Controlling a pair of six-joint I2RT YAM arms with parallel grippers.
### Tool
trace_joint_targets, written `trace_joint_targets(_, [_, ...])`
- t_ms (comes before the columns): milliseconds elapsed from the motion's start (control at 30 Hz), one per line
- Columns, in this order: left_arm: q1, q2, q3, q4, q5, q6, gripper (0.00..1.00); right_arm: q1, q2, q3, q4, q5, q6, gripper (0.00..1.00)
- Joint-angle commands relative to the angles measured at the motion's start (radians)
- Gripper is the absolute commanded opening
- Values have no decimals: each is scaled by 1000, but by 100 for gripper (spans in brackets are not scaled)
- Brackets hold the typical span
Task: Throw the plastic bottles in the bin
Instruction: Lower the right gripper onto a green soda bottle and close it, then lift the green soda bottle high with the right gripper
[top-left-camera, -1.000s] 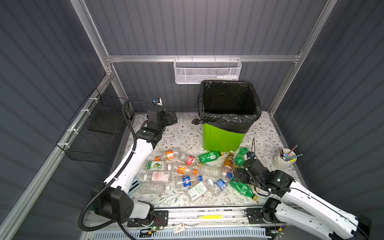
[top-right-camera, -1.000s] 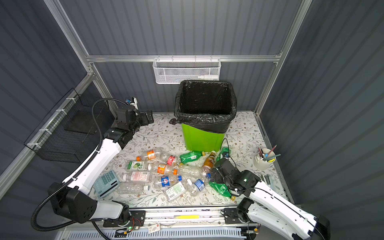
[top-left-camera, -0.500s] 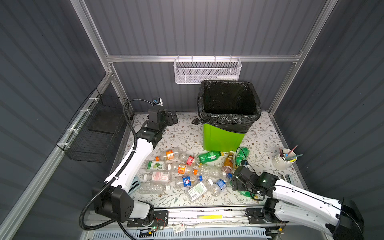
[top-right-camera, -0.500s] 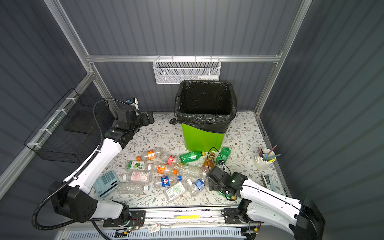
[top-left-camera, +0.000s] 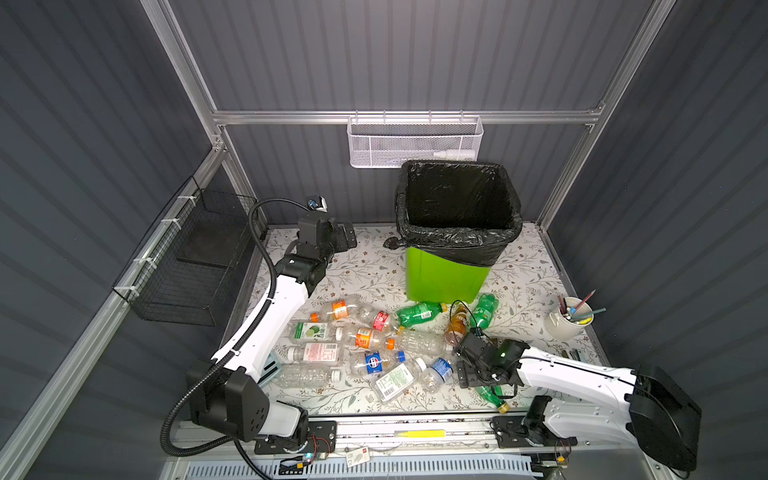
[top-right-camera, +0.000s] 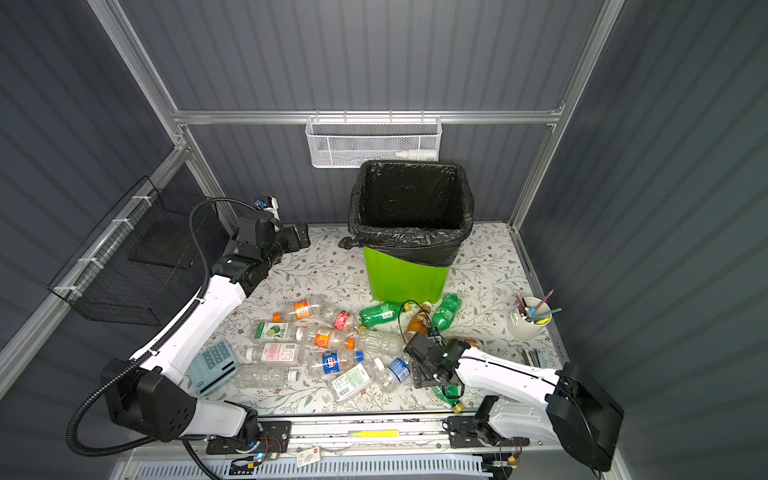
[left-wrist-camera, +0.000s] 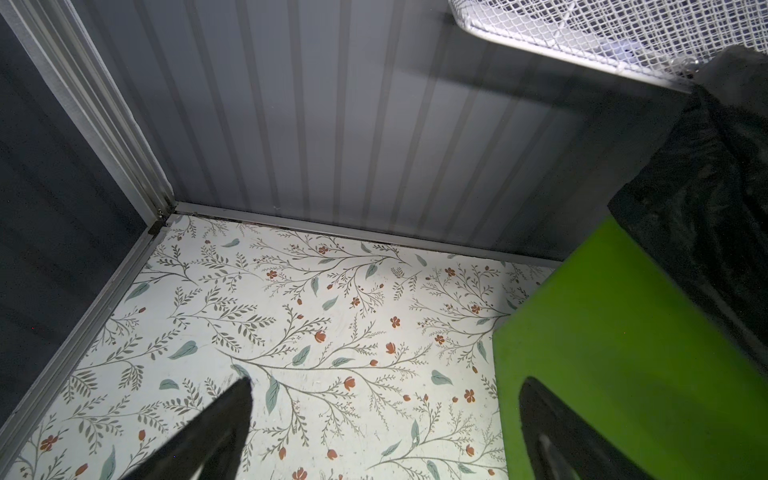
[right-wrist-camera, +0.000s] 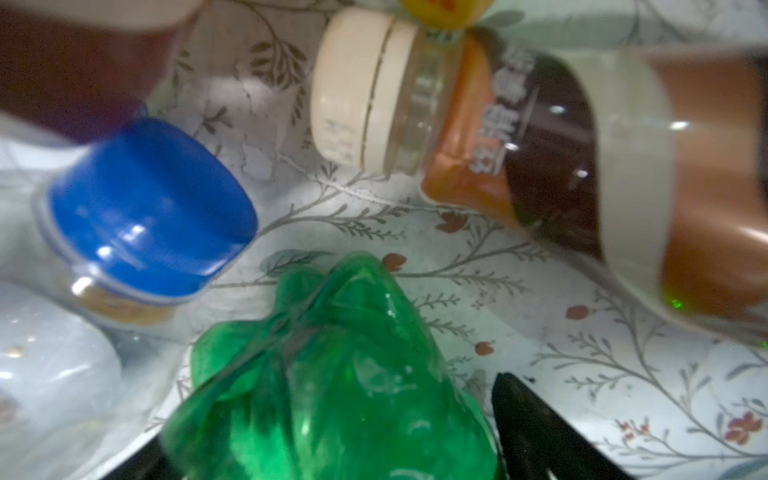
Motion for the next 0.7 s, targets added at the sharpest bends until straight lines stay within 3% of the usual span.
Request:
trace_joint_targets(0, [5, 7, -9, -10, 4, -8, 100, 4, 7, -5, -5, -12, 20, 87])
trace_joint_targets(167, [5, 19, -3, -9, 11, -8, 100, 4, 0, 7, -16, 5, 16, 67])
trace_joint_targets(400, [7, 18, -21, -11, 4, -15, 100, 4, -43, 57, -64, 72, -4, 61])
trace_joint_targets(667, [10, 31, -57, -11, -4, -32, 100, -44, -233, 168, -87, 226, -51, 58])
